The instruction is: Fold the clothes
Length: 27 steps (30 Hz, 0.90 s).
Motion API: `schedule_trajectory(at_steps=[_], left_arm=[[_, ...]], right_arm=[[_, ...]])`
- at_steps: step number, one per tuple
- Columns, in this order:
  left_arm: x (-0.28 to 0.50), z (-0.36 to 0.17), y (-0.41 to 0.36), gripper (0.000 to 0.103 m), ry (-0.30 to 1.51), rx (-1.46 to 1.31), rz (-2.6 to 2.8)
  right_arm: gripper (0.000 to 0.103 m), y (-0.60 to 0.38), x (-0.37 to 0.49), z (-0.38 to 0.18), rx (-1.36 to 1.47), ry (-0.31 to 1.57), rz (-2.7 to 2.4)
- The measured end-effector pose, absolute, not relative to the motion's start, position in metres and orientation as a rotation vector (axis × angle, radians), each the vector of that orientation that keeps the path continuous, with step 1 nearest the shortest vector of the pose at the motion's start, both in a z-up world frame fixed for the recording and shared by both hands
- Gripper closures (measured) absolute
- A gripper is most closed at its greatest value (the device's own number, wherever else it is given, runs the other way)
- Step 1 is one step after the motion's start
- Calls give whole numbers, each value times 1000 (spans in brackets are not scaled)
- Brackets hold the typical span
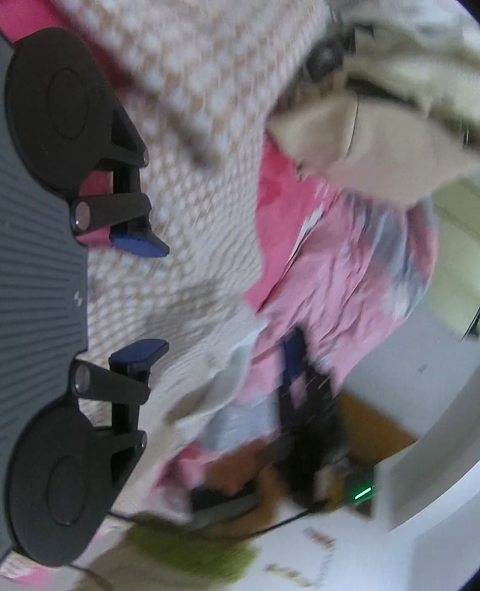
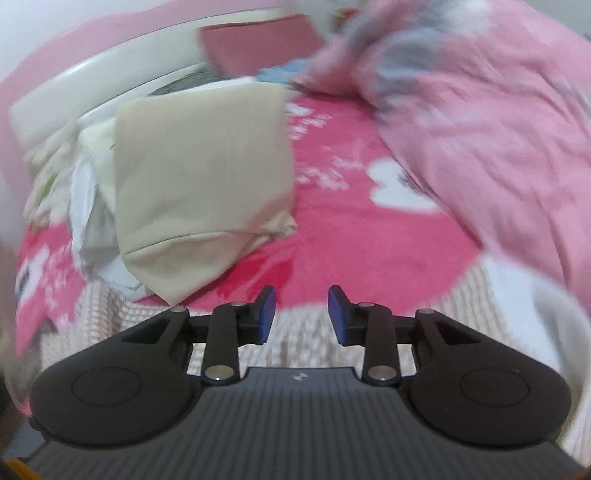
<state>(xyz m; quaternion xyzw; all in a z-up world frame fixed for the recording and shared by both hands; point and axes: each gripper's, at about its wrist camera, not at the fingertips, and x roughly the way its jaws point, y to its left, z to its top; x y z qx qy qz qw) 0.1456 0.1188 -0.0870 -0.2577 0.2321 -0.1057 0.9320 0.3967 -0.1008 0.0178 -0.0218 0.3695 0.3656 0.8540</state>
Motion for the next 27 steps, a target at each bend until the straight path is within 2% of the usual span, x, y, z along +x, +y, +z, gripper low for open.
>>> schedule_trajectory(at_steps=[3, 6, 16, 20, 25, 27], left_arm=[[137, -95, 129, 48, 498, -663, -142], [130, -98, 131, 43, 476, -723, -60], [135, -103, 143, 42, 434, -816, 74], [144, -107, 143, 49, 452, -862, 117], [134, -107, 144, 55, 468, -854, 102], [130, -108, 148, 59, 471, -880, 98]], right_arm=[[63, -110, 396, 10, 81, 871, 694], [60, -116, 397, 0, 201, 957, 622], [47, -68, 435, -32, 398, 1123, 449], [46, -46, 443, -42, 409, 1207, 392], [45, -31, 448, -37, 305, 1183, 362], [45, -13, 449, -32, 177, 1163, 450]])
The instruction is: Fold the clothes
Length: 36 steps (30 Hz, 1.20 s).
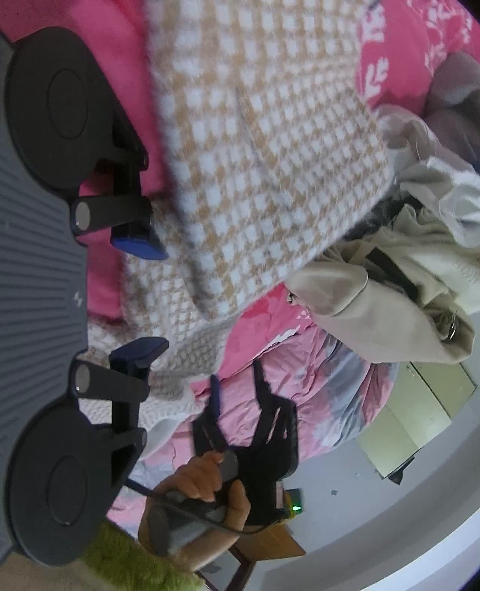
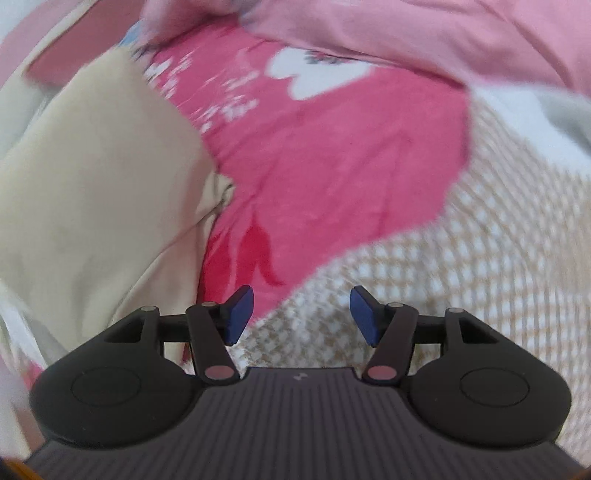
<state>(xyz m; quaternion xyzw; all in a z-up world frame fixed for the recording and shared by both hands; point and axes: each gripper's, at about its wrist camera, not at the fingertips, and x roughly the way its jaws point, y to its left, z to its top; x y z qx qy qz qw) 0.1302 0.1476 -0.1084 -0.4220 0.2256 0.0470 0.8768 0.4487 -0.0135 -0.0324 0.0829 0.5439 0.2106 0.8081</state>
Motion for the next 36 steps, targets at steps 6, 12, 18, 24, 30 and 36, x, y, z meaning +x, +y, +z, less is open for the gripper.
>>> schedule_trajectory(at_steps=[6, 12, 18, 24, 30, 36], left_arm=[[128, -108, 151, 62, 480, -888, 95], [133, -109, 152, 73, 483, -852, 121], [138, -112, 152, 79, 480, -822, 143], [140, -106, 142, 79, 450, -730, 201], [133, -99, 147, 79, 393, -688, 281], [134, -98, 141, 79, 399, -625, 331]], right_arm=[[38, 59, 408, -36, -600, 887, 915], [22, 88, 417, -73, -798, 976, 1067], [48, 86, 408, -82, -804, 1049, 1093], [96, 77, 371, -68, -908, 948, 1112], [97, 61, 370, -25, -732, 764, 1158], [97, 76, 383, -58, -664, 702, 1161]])
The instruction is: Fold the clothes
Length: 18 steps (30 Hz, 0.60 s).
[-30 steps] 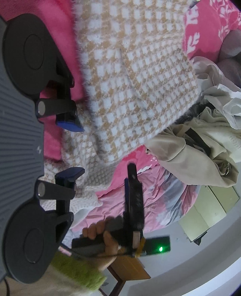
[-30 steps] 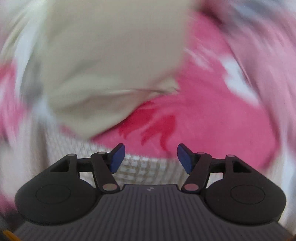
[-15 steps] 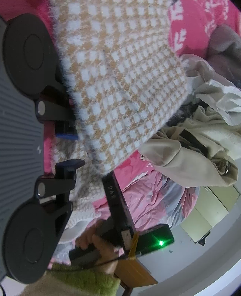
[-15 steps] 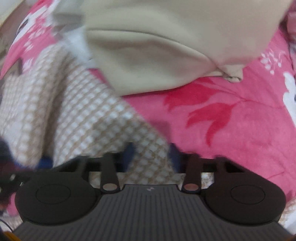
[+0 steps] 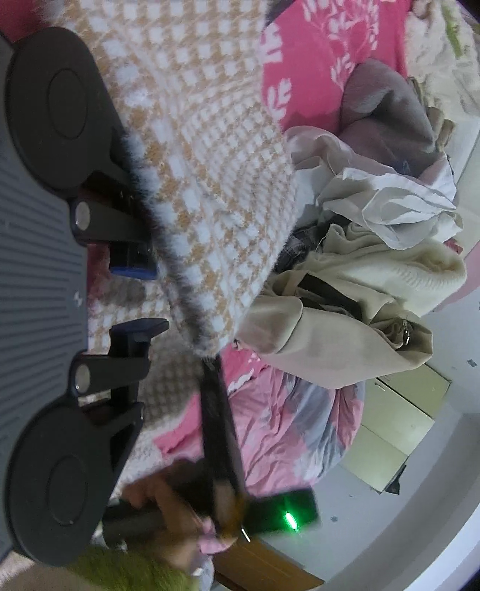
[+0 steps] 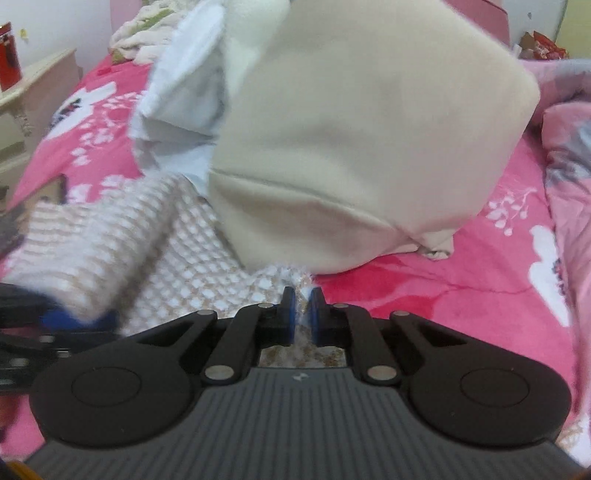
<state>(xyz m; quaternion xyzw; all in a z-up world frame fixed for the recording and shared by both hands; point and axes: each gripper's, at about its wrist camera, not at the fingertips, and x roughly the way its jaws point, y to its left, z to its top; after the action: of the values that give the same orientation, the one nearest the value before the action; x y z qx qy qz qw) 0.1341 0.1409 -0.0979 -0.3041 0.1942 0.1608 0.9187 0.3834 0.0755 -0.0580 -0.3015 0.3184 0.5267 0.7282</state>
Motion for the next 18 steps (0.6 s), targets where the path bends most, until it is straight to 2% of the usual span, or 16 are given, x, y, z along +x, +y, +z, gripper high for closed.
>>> schedule_trajectory(at_steps=[4, 6, 8, 11, 15, 18], left_arm=[[140, -101, 142, 79, 433, -620, 338], [140, -101, 142, 79, 432, -615, 340], [141, -100, 143, 79, 433, -613, 342], [141, -99, 143, 79, 436, -608, 345], [143, -98, 142, 79, 439, -601, 349], [144, -97, 141, 79, 439, -599, 351]], right_arm=[[95, 82, 386, -101, -612, 659, 1127], [93, 75, 392, -89, -541, 677, 1110], [83, 63, 400, -72, -458, 682, 1082], [75, 11, 415, -18, -267, 614, 967], [76, -46, 419, 16, -192, 626, 776], [79, -55, 411, -3, -314, 698, 728]])
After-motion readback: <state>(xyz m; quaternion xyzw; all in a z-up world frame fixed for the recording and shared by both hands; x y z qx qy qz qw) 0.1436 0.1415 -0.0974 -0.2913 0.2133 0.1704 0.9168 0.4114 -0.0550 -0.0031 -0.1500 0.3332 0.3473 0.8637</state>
